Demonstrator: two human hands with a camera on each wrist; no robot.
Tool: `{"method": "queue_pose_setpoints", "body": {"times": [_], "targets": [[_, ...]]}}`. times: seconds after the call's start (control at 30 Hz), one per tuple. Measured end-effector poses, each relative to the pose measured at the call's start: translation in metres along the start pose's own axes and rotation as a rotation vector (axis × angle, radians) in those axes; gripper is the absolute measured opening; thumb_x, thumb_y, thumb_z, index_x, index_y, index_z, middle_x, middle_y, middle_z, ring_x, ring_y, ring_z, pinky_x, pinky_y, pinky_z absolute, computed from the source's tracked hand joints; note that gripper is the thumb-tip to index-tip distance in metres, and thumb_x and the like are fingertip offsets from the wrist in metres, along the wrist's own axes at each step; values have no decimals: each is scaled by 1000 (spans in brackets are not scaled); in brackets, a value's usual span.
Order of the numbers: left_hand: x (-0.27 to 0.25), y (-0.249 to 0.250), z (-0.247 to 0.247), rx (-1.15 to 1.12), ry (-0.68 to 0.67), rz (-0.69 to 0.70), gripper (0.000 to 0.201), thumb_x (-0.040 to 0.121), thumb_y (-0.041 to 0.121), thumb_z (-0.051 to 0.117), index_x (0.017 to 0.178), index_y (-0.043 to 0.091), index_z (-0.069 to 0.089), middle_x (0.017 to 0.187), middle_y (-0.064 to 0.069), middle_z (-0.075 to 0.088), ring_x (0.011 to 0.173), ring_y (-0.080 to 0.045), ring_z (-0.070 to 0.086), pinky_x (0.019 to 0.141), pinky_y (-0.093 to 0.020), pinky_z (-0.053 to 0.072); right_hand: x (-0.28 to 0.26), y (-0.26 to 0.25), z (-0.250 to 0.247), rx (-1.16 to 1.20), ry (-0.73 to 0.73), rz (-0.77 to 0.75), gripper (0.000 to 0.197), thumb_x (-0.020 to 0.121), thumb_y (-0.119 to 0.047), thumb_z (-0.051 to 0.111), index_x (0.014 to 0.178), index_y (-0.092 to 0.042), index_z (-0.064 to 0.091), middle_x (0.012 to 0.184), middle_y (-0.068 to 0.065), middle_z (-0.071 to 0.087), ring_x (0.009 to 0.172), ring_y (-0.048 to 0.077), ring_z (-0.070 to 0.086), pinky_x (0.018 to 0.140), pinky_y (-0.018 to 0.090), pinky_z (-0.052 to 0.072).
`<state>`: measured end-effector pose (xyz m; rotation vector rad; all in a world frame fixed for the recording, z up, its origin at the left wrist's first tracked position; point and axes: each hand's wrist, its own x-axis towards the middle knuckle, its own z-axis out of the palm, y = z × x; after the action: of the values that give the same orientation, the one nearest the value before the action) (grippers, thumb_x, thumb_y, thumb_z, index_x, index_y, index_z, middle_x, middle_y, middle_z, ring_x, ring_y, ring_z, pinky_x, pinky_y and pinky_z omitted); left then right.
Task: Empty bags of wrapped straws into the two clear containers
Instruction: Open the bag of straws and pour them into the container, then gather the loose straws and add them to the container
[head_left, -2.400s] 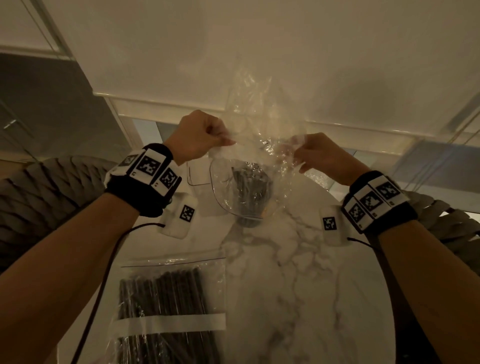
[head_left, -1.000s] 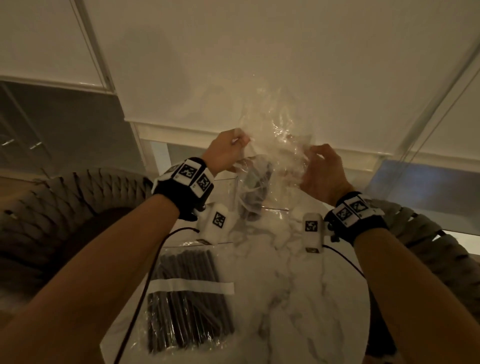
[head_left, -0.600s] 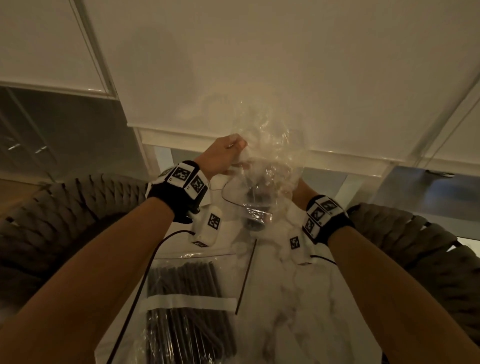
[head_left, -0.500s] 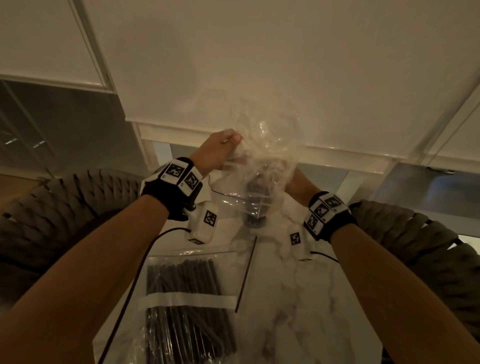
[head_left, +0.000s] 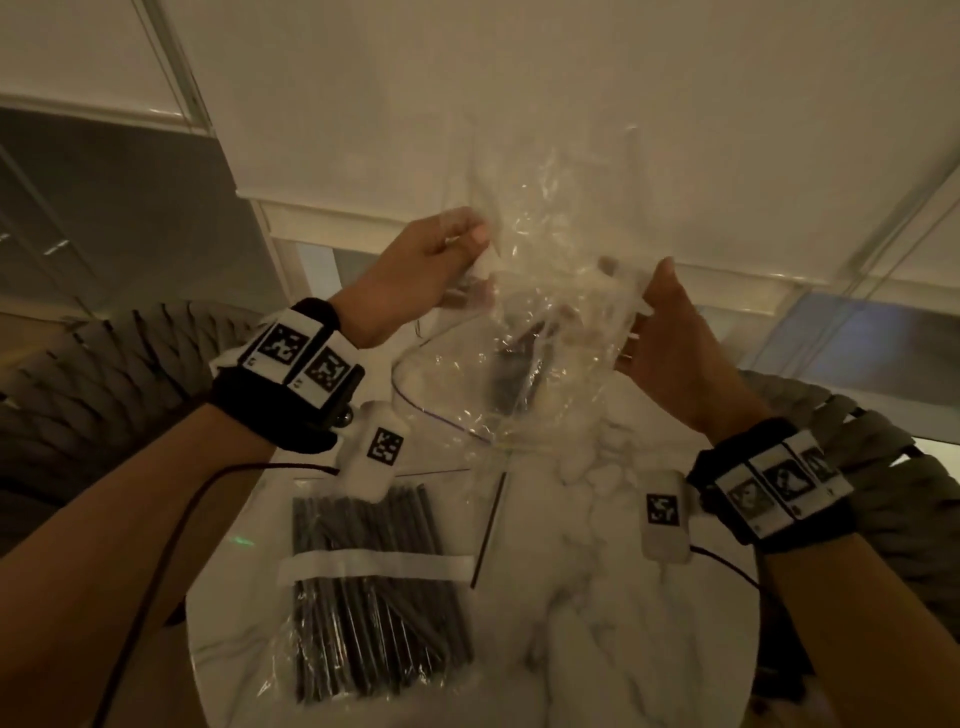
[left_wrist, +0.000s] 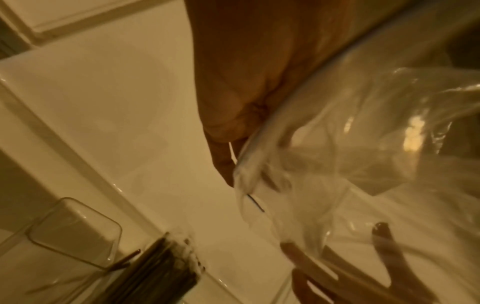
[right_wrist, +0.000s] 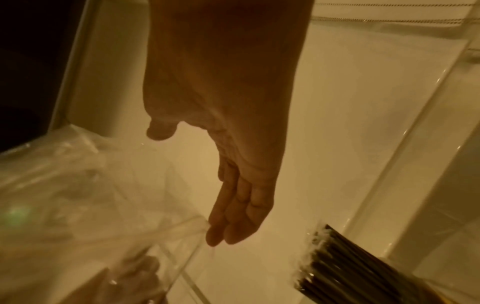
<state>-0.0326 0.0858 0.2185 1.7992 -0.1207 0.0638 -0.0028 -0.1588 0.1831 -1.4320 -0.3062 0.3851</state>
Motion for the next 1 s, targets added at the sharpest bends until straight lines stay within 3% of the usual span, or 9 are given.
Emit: {"method": "queue_pose_setpoints", "body": {"times": [0.07,0.17,0.27,0.43,0.6,0.7,0.8,0.93,1.0], "targets": [[-16,8,14,24,-37,23,25,99,21,45,103,1,58,89,-14,54,79,-20,59,65,-19,56,-23,-3,-7,26,-45,-40,41,86,-52,49,122,-33,54,101,0,72,90,23,68,79,37,57],[-43,0,42,154,-107,54,30,99,26,42,94,4,61,77,-12,61,59,-12,60,55,-21,49,-60,11,-29,29,-18,-63,57,76,-31,72,128,-20,53,102,8,69,90,25,67,81,38,57],[-69,-46,82,195,-317,-88,28,100,25,42,94,3,58,74,-7,60,58,-10,63,52,-20,51,-91,57,-52,-8,111,141,48,55,-47,84,97,-27,73,88,5,74,72,15,71,63,28,59],[-98,-140,141,162,-352,-493,19,99,14,39,82,11,46,76,-10,57,55,-16,61,53,-37,56,-145,123,-76,-17,361,559,46,91,-52,45,131,-28,48,113,17,68,97,38,67,79,44,54],[-103,-156,162,144,-424,-683,48,90,53,47,92,5,55,90,-11,60,81,-25,62,60,-31,54,-171,138,-73,-212,379,700,78,67,-58,63,137,-41,31,123,3,56,104,31,60,85,46,50],[-86,-165,149,160,-227,-668,53,93,51,42,102,2,61,94,-19,64,88,-32,63,71,-38,50,-173,137,-74,-348,405,657,63,83,-44,63,137,-39,31,121,-1,51,108,27,54,91,46,45],[-67,-179,132,563,-80,-554,36,97,26,43,114,-3,58,116,-27,62,108,-40,59,88,-41,46,-164,129,-83,-495,407,582,38,90,-33,60,126,-31,47,116,6,57,101,23,56,89,44,46],[-51,-199,138,761,-130,-557,33,94,18,47,120,-3,50,124,-26,56,113,-40,56,92,-43,45,-139,111,-100,-716,285,453,18,91,-24,59,108,-29,61,113,7,63,91,8,59,72,25,46],[-45,-211,147,793,-184,-598,43,93,26,51,127,0,43,131,-24,51,119,-39,52,96,-44,43,-119,92,-109,-743,222,414,16,91,-23,59,105,-30,64,110,3,65,96,15,62,75,30,48]]}}
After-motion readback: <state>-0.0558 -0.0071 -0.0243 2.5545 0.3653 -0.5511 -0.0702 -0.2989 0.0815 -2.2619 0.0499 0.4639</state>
